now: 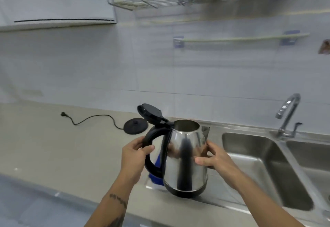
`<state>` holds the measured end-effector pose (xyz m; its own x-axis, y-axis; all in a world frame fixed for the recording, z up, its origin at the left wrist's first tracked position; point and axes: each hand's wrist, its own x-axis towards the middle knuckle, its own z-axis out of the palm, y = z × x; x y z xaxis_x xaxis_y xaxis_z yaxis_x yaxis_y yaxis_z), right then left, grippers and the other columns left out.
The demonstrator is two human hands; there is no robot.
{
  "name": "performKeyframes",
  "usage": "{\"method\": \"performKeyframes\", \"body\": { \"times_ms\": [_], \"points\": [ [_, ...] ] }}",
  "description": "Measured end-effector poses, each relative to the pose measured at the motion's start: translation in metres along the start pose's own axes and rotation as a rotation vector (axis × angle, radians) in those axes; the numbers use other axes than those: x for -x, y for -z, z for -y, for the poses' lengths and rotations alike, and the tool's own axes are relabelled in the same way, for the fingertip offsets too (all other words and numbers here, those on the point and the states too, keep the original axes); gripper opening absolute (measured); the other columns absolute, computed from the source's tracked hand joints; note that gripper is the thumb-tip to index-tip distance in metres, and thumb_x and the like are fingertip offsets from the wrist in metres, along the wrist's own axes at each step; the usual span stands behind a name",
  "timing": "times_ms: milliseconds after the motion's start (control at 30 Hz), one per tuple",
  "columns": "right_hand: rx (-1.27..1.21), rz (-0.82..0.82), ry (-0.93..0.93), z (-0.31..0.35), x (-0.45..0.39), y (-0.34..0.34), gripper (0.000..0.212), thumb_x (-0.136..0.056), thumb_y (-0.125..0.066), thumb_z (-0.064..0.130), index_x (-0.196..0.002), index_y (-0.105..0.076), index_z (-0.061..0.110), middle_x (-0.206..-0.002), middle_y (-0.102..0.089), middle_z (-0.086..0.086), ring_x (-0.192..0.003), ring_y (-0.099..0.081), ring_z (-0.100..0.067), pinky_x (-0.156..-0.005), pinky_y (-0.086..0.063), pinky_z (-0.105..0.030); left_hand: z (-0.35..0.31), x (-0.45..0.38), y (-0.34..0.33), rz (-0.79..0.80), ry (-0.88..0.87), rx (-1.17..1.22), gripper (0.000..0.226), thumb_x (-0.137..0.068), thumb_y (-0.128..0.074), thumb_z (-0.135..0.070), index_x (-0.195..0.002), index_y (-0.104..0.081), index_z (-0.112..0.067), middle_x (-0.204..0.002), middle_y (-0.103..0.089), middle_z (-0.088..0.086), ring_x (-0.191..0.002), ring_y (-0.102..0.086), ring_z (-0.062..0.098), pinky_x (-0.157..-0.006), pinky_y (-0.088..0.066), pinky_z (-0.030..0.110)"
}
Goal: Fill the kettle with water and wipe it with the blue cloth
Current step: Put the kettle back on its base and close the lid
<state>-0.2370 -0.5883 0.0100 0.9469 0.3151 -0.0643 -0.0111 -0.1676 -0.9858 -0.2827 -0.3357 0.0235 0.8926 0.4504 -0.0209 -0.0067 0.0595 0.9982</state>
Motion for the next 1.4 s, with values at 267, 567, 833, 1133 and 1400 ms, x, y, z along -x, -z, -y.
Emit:
{"method": "performKeyframes", "body": {
  "times_ms": [267,567,833,1133,1400],
  "points": [
    [0.003,0.014,-0.039,0.023,-0.065,-0.132,0.045,-0.073,-0.083,0.01,-0.111,-0.065,0.026,-0.106,-0.073,0.002,-0.105,-0.068,-0.016,-0.094,-0.053,-0.035,-0.004,-0.081,0.124,-0.009,0.028,0.02,0.028,-0.08,-0.071,0.007,-0.098,-0.075,-0.014,-0.087,-0.078,-0.003,-0.081,-0.069,0.014,-0.08,-0.051,0.034],
    [-0.028,0.064,-0.12,0.016,-0.13,-0.21,0.047,-0.074,-0.078,-0.004,-0.114,-0.065,0.017,-0.109,-0.072,-0.001,-0.102,-0.067,-0.016,-0.09,-0.051,-0.028,0.03,-0.145,0.188,-0.1,0.108,0.113,0.032,-0.08,-0.069,0.011,-0.099,-0.074,-0.014,-0.091,-0.074,0.001,-0.086,-0.066,0.019,-0.087,-0.049,0.034],
    [-0.035,0.06,-0.11,0.0,-0.166,-0.234,0.053,-0.072,-0.08,-0.003,-0.105,-0.063,0.035,-0.108,-0.072,0.005,-0.102,-0.065,-0.014,-0.082,-0.048,-0.022,0.044,-0.187,0.205,-0.089,0.17,0.145,0.039,-0.08,-0.067,0.015,-0.109,-0.071,-0.011,-0.1,-0.075,0.005,-0.096,-0.066,0.022,-0.095,-0.048,0.032],
    [-0.036,0.019,-0.09,-0.011,-0.196,-0.229,0.06,-0.069,-0.081,-0.006,-0.122,-0.057,0.011,-0.116,-0.067,-0.009,-0.102,-0.063,-0.014,-0.06,-0.055,-0.014,0.058,-0.222,0.199,-0.003,0.179,0.049,0.041,-0.083,-0.066,0.014,-0.11,-0.071,-0.016,-0.104,-0.075,0.003,-0.095,-0.066,0.019,-0.106,-0.046,0.04],
    [0.006,-0.035,-0.183,-0.013,-0.209,-0.221,0.064,-0.069,-0.085,0.005,-0.121,-0.058,0.03,-0.121,-0.066,0.008,-0.121,-0.056,-0.017,-0.099,-0.045,-0.036,0.057,-0.238,0.187,0.038,0.12,0.0,0.042,-0.085,-0.067,0.011,-0.103,-0.071,-0.027,-0.101,-0.076,-0.008,-0.099,-0.069,0.008,-0.105,-0.047,0.034]
  ]
}}
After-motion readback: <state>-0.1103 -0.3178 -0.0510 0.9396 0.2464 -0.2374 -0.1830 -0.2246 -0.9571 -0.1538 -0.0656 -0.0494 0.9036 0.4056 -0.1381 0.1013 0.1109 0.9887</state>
